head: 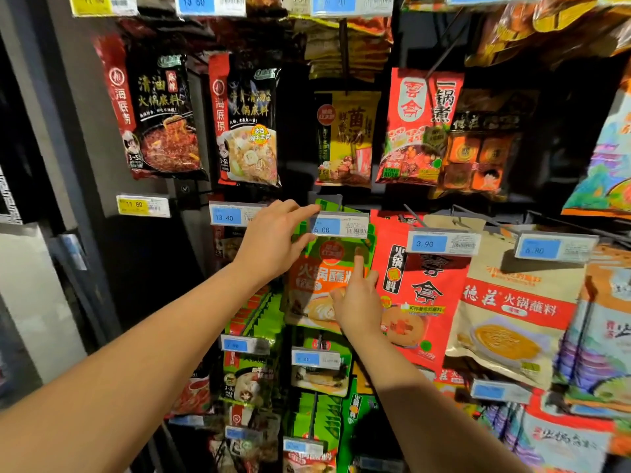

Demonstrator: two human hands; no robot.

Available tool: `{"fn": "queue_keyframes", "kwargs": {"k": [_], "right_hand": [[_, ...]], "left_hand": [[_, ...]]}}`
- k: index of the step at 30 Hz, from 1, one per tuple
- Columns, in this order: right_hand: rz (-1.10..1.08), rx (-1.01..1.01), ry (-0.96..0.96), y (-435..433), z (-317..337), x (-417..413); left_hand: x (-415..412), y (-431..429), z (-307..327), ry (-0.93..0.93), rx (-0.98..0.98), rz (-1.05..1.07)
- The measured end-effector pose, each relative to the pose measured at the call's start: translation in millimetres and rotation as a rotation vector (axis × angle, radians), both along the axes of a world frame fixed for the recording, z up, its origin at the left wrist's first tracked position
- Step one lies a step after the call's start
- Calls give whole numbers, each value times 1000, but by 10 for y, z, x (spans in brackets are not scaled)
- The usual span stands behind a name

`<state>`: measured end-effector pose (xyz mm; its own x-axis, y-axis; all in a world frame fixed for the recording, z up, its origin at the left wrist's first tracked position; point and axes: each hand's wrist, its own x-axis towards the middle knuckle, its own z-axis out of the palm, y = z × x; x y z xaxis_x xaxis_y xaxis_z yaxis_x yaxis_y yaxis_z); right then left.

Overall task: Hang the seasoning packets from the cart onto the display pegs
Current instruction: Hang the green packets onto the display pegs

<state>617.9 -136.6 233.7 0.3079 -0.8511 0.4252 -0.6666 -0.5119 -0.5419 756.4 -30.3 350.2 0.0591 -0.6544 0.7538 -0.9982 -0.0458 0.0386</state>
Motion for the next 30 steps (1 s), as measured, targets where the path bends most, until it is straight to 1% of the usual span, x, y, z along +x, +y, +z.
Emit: {"fn": "queue_keyframes", "kwargs": {"k": [3, 5, 7, 9, 10, 12, 16, 19, 22, 25, 27, 29, 30], "right_hand": [[92, 0, -33, 171, -74, -205], [186, 17, -83, 321, -158, -489], [306, 26, -174, 452, -284, -879], [332, -30, -234, 511, -437, -1336], [314, -39, -244, 526, -517, -1584], [244, 49, -276, 540, -660, -2111], [-10, 228, -311, 508, -1030, -3210], [-190, 306, -394, 557, -1275, -4128], [-334, 308, -361, 736, -1445, -5106], [-488, 405, -316, 849, -1747, -6151], [-593, 519, -252, 868, -2002, -6814], [-671, 675, -254, 844, -2374, -7407], [-680, 747, -269, 848, -2525, -7626]], "left_hand": [[-13, 2, -45, 40, -20, -11], [-103, 46, -150, 99, -106, -18], [-311, 113, -341, 214, -211, -43], [-612, 141, -608, 334, -236, -120], [-786, 128, -760, 379, -202, -167], [-1167, 30, -1086, 446, -88, -258], [-2236, -244, -1779, 576, 252, -404], [-3187, -387, -2212, 645, 455, -549], [-4109, -424, -2580, 689, 642, -667], [-4940, -404, -2897, 736, 821, -764], [-5463, -392, -3077, 801, 871, -776], [-5962, -389, -3255, 862, 955, -721], [-6204, -390, -3351, 831, 993, -685]]}}
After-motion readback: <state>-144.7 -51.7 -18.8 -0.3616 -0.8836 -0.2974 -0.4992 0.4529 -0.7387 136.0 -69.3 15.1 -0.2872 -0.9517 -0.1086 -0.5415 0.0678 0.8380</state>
